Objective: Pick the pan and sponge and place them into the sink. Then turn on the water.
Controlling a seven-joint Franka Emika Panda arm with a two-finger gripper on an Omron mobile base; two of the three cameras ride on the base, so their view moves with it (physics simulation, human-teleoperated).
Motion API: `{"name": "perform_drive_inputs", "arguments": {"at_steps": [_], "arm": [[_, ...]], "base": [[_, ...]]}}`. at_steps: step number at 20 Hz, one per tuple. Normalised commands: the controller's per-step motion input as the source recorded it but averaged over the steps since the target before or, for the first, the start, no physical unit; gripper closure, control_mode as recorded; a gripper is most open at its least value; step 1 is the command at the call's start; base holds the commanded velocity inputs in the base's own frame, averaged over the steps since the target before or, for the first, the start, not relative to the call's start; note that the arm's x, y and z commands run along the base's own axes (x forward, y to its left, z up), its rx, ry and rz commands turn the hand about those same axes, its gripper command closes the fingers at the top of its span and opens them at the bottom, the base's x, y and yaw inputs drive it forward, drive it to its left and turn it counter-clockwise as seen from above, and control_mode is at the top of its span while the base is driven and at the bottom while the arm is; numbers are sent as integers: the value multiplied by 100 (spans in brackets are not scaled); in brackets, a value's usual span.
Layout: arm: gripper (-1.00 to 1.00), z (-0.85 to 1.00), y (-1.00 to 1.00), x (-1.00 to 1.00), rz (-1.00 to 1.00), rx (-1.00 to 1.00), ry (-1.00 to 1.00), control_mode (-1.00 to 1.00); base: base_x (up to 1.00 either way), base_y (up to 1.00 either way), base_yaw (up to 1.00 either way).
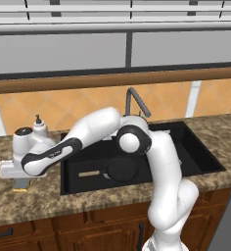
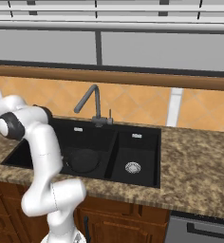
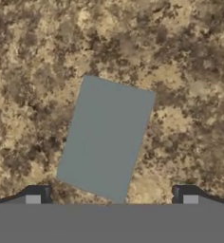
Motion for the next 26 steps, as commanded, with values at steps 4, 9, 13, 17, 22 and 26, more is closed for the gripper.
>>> {"name": "perform_drive_inputs", "arguments": {"at_steps": [4, 9, 13, 17, 22, 26], "arm": [[-100, -21, 22, 10, -4, -6, 3, -100], [-100, -26, 1, 11, -5, -4, 2, -100], [-100, -34, 7, 10, -2, 0, 0, -100], [-100, -37, 21, 4, 0, 0, 0, -100], [100, -33, 2, 0, 0, 0, 3, -100], [100, -56, -21, -7, 0, 0, 7, -100]], "base": [[0, 0, 0], [0, 0, 0], [0, 0, 0], [0, 0, 0], [0, 0, 0], [0, 0, 0]]}}
